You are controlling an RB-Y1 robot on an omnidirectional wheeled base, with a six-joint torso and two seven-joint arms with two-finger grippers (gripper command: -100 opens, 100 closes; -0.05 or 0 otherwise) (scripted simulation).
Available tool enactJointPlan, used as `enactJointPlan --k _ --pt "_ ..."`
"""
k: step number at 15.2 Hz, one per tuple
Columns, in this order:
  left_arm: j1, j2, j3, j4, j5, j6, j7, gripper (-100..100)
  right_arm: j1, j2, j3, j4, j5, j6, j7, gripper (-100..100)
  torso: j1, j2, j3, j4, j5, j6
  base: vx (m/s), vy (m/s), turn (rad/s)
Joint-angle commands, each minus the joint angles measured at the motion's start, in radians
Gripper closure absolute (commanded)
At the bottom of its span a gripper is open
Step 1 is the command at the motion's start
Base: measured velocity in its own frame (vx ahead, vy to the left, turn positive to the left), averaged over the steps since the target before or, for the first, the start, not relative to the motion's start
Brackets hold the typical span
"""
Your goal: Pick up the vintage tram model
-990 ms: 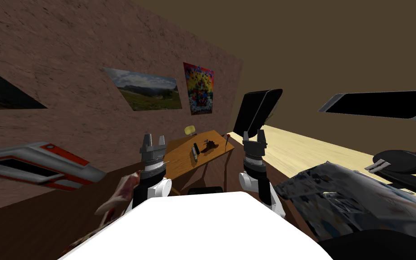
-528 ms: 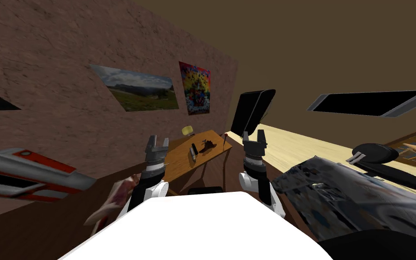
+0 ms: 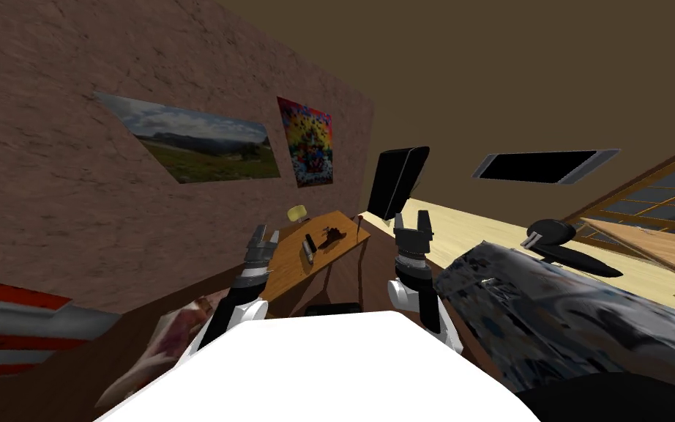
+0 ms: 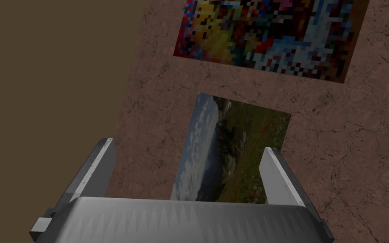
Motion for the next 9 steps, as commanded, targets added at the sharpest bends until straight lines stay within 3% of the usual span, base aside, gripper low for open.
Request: enactJointPlan --k 1,4,5,6,7,8,9 --pt "0.0 0.047 0.005 0.02 0.043 0.05 -0.011 -100 0.0 0.0 0.0 0.0 0.0 0.0 0.0 0 0.0 0.0 0.0 0.0 0.0 0.0 -0.003 0.007 -0.217" --pt "0.002 0.079 0.004 0.041 0.074 0.083 -0.023 -100 0.0 0.0 0.0 0.0 0.0 0.0 0.0 0 0.0 0.0 0.0 0.0 0.0 0.0 -0.002 0.011 -0.226" --pt "0.003 0.11 0.004 0.064 0.108 0.11 -0.035 -100 0.0 0.0 0.0 0.0 0.0 0.0 0.0 0 0.0 0.0 0.0 0.0 0.0 0.0 -0.002 0.012 -0.252" --pt "0.003 0.11 0.004 0.064 0.108 0.117 -0.035 -100 0.0 0.0 0.0 0.0 0.0 0.0 0.0 0 0.001 0.0 0.0 0.0 0.0 0.0 -0.002 0.015 -0.208" --pt "0.005 0.141 0.003 0.087 0.143 0.141 -0.047 -100 0.0 0.0 0.0 0.0 0.0 0.0 0.0 0 0.001 0.0 0.0 0.0 0.0 0.0 -0.002 0.015 -0.243" --pt "0.005 0.141 0.003 0.087 0.143 0.153 -0.047 -100 0.0 0.0 0.0 0.0 0.0 0.0 0.0 0 0.001 0.0 0.0 0.0 0.0 0.0 -0.001 0.016 -0.227" --pt "0.007 0.171 0.002 0.112 0.176 0.183 -0.06 -100 0.0 0.0 0.0 0.0 0.0 0.0 0.0 0 0.001 0.0 0.0 0.0 0.0 0.0 -0.002 0.013 -0.31"
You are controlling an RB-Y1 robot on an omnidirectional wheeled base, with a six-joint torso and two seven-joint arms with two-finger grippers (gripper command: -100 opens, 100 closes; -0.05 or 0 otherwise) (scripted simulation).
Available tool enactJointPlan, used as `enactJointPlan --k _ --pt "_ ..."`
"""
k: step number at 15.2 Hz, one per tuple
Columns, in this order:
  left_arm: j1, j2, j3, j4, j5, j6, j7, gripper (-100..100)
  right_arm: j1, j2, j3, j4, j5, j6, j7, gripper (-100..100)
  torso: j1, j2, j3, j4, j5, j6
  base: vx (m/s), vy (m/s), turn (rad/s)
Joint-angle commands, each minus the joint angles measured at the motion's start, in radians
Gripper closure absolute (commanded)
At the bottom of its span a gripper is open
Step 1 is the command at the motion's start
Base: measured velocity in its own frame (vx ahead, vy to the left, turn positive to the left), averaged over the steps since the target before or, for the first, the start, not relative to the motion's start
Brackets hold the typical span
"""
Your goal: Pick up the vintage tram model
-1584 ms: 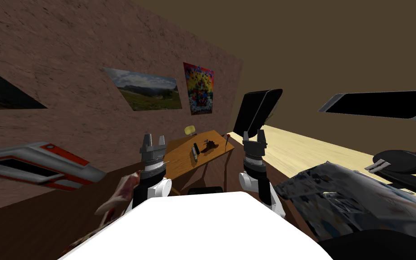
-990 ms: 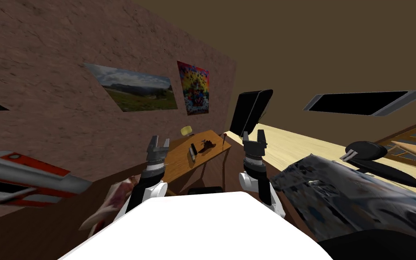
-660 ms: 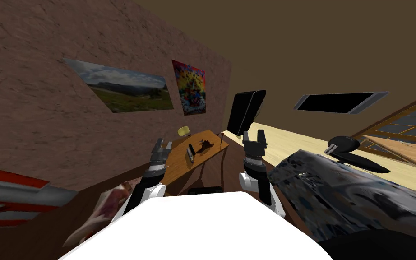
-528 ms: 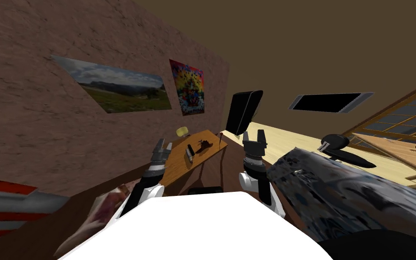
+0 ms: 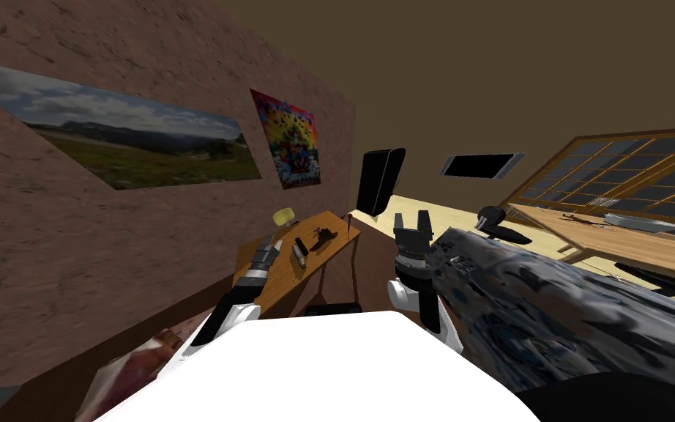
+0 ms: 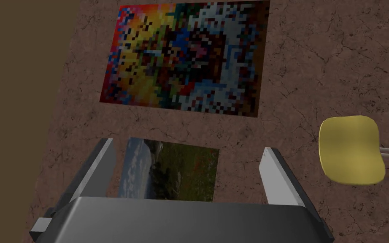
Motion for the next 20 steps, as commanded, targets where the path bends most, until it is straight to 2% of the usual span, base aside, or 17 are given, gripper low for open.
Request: enactJointPlan --k 1,2,3,4,5,6,7,8,9,10,12,13,15,16,17,18,20 --pt "0.008 0.032 0.005 0.017 0.035 0.037 -0.007 -100 0.0 0.0 0.0 0.0 0.0 0.0 0.0 0 0.0 0.0 0.0 0.0 0.0 0.0 -0.002 0.017 -0.229" --pt "0.01 0.062 0.004 0.043 0.067 0.072 -0.02 -100 0.0 0.0 0.0 0.0 0.0 0.0 0.0 0 0.0 0.0 0.0 0.0 0.0 -0.001 0.001 0.015 -0.254" --pt "0.01 0.062 0.004 0.043 0.073 0.076 -0.02 -100 0.0 0.0 0.0 0.0 0.0 0.0 0.0 0 0.0 0.0 0.0 0.0 0.0 0.0 0.001 0.018 -0.235" --pt "0.012 0.092 0.003 0.069 0.105 0.108 -0.034 -100 0.0 0.0 0.0 0.0 0.0 0.0 0.0 0 0.0 0.0 0.0 0.0 0.0 -0.001 0.0 0.017 -0.294" --pt "0.012 0.092 0.003 0.069 0.112 0.117 -0.034 -100 0.0 0.0 0.0 0.0 0.0 0.0 0.0 0 0.0 0.0 0.0 0.0 0.0 0.0 0.0 0.02 -0.262" --pt "0.014 0.121 0.002 0.097 0.143 0.149 -0.049 -100 0.0 0.0 0.0 0.0 0.0 0.0 0.0 0 0.0 0.0 0.0 0.0 0.0 -0.001 0.0 0.02 -0.324" --pt "0.014 0.121 0.002 0.097 0.153 0.158 -0.049 -100 0.0 0.0 0.0 0.0 0.0 0.0 0.0 0 0.001 0.0 0.0 0.0 0.0 0.0 -0.001 0.023 -0.236" --pt "0.016 0.149 0.001 0.122 0.183 0.189 -0.064 -100 0.0 0.0 0.0 0.0 0.0 0.0 0.0 0 0.001 0.0 0.0 0.0 0.0 -0.001 0.001 0.02 -0.309" --pt "0.016 0.149 0.001 0.125 0.194 0.2 -0.064 -100 0.0 0.0 0.0 0.0 0.0 0.0 0.0 0 0.001 0.0 0.0 0.0 0.0 0.0 0.002 0.022 -0.282" --pt "0.018 0.177 0.001 0.153 0.224 0.223 -0.079 -100 0.0 0.0 0.0 0.0 0.0 0.0 0.0 0 0.001 0.0 0.0 0.0 0.0 0.0 0.002 0.022 -0.308" --pt "0.018 0.177 0.001 0.153 0.236 0.243 -0.079 -100 0.0 0.0 0.0 0.0 0.0 0.0 0.0 0 0.001 -0.001 0.0 0.0 0.0 -0.001 0.001 0.023 -0.157" --pt "0.02 0.204 0.0 0.182 0.276 0.279 -0.094 -100 0.0 0.0 0.0 0.0 0.0 0.0 0.0 0 0.001 -0.001 0.0 0.0 0.0 -0.001 0.002 0.014 -0.243" --pt "0.02 0.204 0.0 0.182 0.278 0.287 -0.094 -100 0.0 0.0 0.0 0.0 0.0 0.0 0.0 0 0.0 -0.001 0.0 0.0 0.0 -0.001 0.001 0.018 -0.18" --pt "0.022 0.23 -0.001 0.212 0.32 0.325 -0.11 -100 0.0 0.0 0.0 0.0 0.0 0.0 0.0 0 0.0 -0.001 0.0 0.0 0.0 -0.001 0.003 0.017 -0.226" --pt "0.022 0.23 -0.001 0.212 0.321 0.331 -0.11 -100 0.0 0.0 0.0 0.0 0.0 0.0 0.0 0 0.0 -0.001 0.0 0.0 0.0 0.0 0.002 0.021 -0.227" --pt "0.024 0.256 -0.002 0.241 0.353 0.361 -0.125 -100 0.0 0.0 0.0 0.0 0.0 0.0 0.0 0 0.0 -0.001 0.0 0.0 0.0 -0.001 0.002 0.023 -0.369" --pt "0.024 0.256 -0.002 0.241 0.363 0.375 -0.125 -100 0.0 0.0 0.0 0.0 0.0 0.0 0.0 0 0.001 -0.001 0.0 0.0 0.0 -0.001 -0.001 0.029 -0.19"
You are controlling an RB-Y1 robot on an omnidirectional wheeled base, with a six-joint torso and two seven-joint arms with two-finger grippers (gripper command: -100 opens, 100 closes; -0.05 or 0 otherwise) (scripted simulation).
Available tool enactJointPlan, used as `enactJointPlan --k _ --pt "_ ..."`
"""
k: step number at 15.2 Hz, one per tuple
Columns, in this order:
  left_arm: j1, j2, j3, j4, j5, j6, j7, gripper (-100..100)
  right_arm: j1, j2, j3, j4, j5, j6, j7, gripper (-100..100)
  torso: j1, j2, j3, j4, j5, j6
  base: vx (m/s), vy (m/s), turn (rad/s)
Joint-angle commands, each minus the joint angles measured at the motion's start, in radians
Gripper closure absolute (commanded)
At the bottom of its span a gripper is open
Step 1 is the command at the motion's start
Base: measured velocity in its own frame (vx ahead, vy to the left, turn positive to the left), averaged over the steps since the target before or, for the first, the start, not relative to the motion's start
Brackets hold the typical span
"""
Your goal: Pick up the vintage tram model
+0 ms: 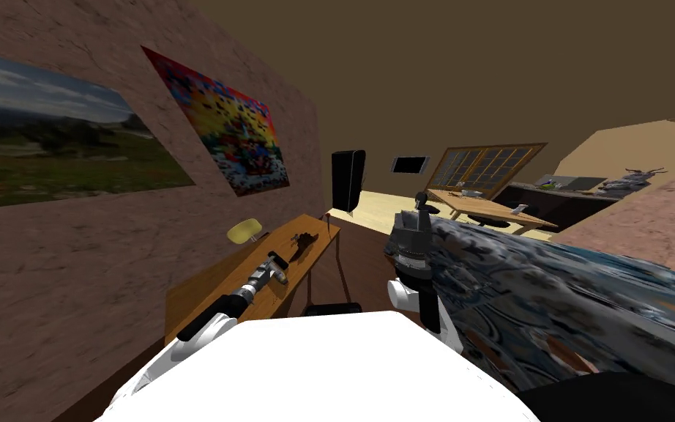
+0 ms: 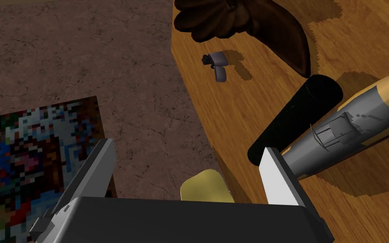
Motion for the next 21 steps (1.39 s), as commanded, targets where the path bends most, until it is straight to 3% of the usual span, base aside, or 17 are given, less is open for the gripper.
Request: enactJointPlan --k 1,2,5,7,8,9,10,12,13,14,15,17,18,19,20,21 --pt "0.001 0.029 0.002 0.032 0.05 0.05 -0.018 -100 0.0 0.0 0.0 0.0 0.0 0.0 0.0 0 0.0 0.0 0.0 0.0 0.0 0.0 0.002 0.02 -0.202" --pt "0.001 0.029 0.002 0.032 0.052 0.064 -0.018 -100 0.0 0.0 0.0 0.0 0.0 0.0 0.0 0 0.0 0.0 0.0 0.0 0.0 0.001 0.004 0.023 -0.251" --pt "0.004 0.076 0.001 0.086 0.123 0.142 -0.05 -100 0.0 0.0 0.0 0.0 0.0 0.0 0.0 0 0.0 0.0 0.0 0.0 0.0 0.001 0.005 0.032 -0.307" --pt "0.004 0.076 0.001 0.091 0.137 0.151 -0.05 -100 0.0 0.0 0.0 0.0 0.0 0.0 0.0 0 0.001 -0.001 0.0 0.0 0.0 0.001 0.004 0.036 -0.179" --pt "0.006 0.098 0.0 0.121 0.179 0.18 -0.065 -100 0.0 0.0 0.0 0.0 0.0 0.0 0.0 0 0.001 -0.001 0.0 0.0 0.0 0.0 0.005 0.023 -0.23" --pt "0.006 0.098 0.0 0.121 0.179 0.194 -0.065 -100 0.0 0.0 0.0 0.0 0.0 0.0 0.0 0 0.0 -0.001 0.0 0.0 0.0 0.001 0.004 0.027 -0.246" --pt "0.008 0.119 0.0 0.15 0.215 0.219 -0.081 -100 0.0 0.0 0.0 0.0 0.0 0.0 0.0 0 0.0 -0.001 -0.001 0.0 0.0 0.001 0.005 0.036 -0.297" --pt "0.008 0.119 0.0 0.15 0.22 0.237 -0.081 -100 0.0 0.0 0.0 0.0 0.0 0.0 0.0 0 0.001 -0.001 -0.001 0.0 0.0 0.001 0.001 0.035 -0.195" --pt "0.009 0.139 -0.001 0.178 0.257 0.275 -0.096 -100 0.0 0.0 0.0 0.0 0.0 0.0 0.0 0 0.0 -0.001 0.0 0.0 0.0 0.0 0.001 0.025 -0.209" --pt "0.009 0.139 -0.001 0.178 0.26 0.278 -0.096 -100 0.0 0.0 0.0 0.0 0.0 0.0 0.0 0 0.0 -0.001 0.0 0.0 0.0 0.001 0.002 0.03 -0.236" --pt "0.011 0.157 -0.001 0.206 0.299 0.306 -0.111 -100 0.0 0.0 0.0 0.0 0.0 0.0 0.0 0 0.0 -0.001 0.0 0.0 0.0 0.001 0.004 0.036 -0.276" --pt "0.011 0.157 -0.001 0.206 0.299 0.319 -0.111 -100 0.0 0.0 0.0 0.0 0.0 0.0 0.0 0 0.001 -0.001 0.0 0.0 0.0 0.001 -0.001 0.039 -0.177" --pt "0.012 0.175 -0.002 0.233 0.337 0.355 -0.125 -100 0.0 0.0 0.0 0.0 0.0 0.0 0.0 0 0.001 -0.001 0.0 0.0 0.0 0.0 0.004 0.031 -0.19" --pt "0.012 0.175 -0.002 0.233 0.337 0.358 -0.125 -100 0.0 0.0 0.0 0.0 0.0 0.0 0.0 0 0.0 -0.001 -0.001 0.0 0.0 0.001 0.004 0.032 -0.201" --pt "0.014 0.192 -0.002 0.259 0.371 0.392 -0.139 -100 0.0 0.0 0.0 0.0 0.0 0.0 0.0 0 0.0 -0.001 -0.001 0.0 0.0 0.001 0.004 0.035 -0.307" --pt "0.014 0.192 -0.002 0.259 0.374 0.396 -0.139 -100 0.0 0.0 0.0 0.0 0.0 0.0 0.0 0 0.001 -0.001 -0.001 0.0 0.0 0.001 -0.002 0.042 -0.258"
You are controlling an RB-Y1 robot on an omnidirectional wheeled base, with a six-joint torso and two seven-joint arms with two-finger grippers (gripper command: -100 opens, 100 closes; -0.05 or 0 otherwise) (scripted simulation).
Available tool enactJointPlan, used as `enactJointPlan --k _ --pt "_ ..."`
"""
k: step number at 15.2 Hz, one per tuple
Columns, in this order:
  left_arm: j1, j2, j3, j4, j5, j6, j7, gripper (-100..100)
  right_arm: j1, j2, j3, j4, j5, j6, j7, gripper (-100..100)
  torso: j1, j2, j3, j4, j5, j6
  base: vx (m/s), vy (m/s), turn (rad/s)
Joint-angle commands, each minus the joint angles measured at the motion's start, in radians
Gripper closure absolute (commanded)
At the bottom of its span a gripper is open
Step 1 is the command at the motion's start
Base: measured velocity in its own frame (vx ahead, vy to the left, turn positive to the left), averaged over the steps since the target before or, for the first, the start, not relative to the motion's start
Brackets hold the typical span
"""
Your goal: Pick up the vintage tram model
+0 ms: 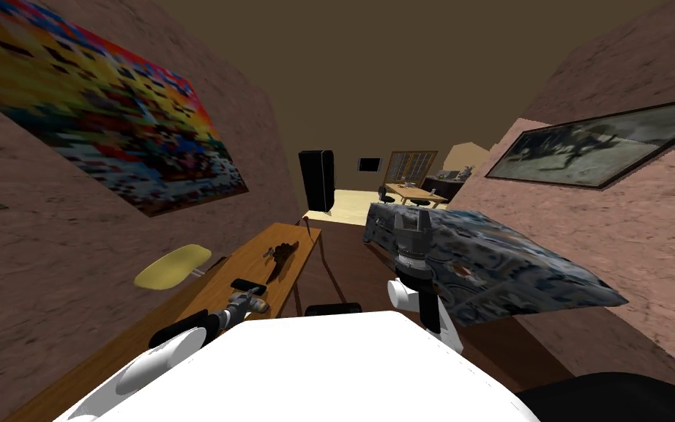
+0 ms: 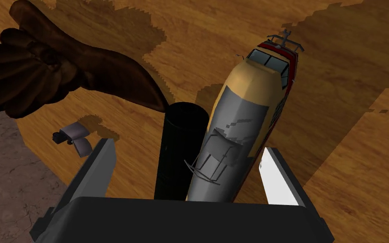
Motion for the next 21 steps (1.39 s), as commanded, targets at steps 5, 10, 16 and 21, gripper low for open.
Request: enactJointPlan --k 5,10,16,21 --pt "0.005 0.044 -0.002 0.081 0.107 0.118 -0.043 -100 0.0 0.0 0.0 0.0 0.0 0.0 0.0 0 0.001 0.0 0.0 0.0 0.0 0.0 -0.002 0.047 -0.24" --pt "0.007 0.067 -0.002 0.121 0.164 0.18 -0.065 -100 0.0 0.0 0.0 0.0 0.0 0.0 0.0 0 0.0 0.0 0.0 0.0 0.0 0.0 -0.003 0.042 -0.191" --pt "0.01 0.104 -0.003 0.19 0.259 0.279 -0.101 -100 0.0 0.0 0.0 0.0 0.0 0.0 0.0 0 0.0 0.0 0.0 0.0 0.0 0.0 -0.006 0.046 -0.202" --pt "-0.009 0.067 -0.016 0.226 0.235 0.271 -0.103 -100 0.0 0.0 0.0 0.0 0.0 0.0 0.0 0 -0.001 -0.001 0.0 0.0 0.0 -0.001 -0.005 0.033 -0.102"
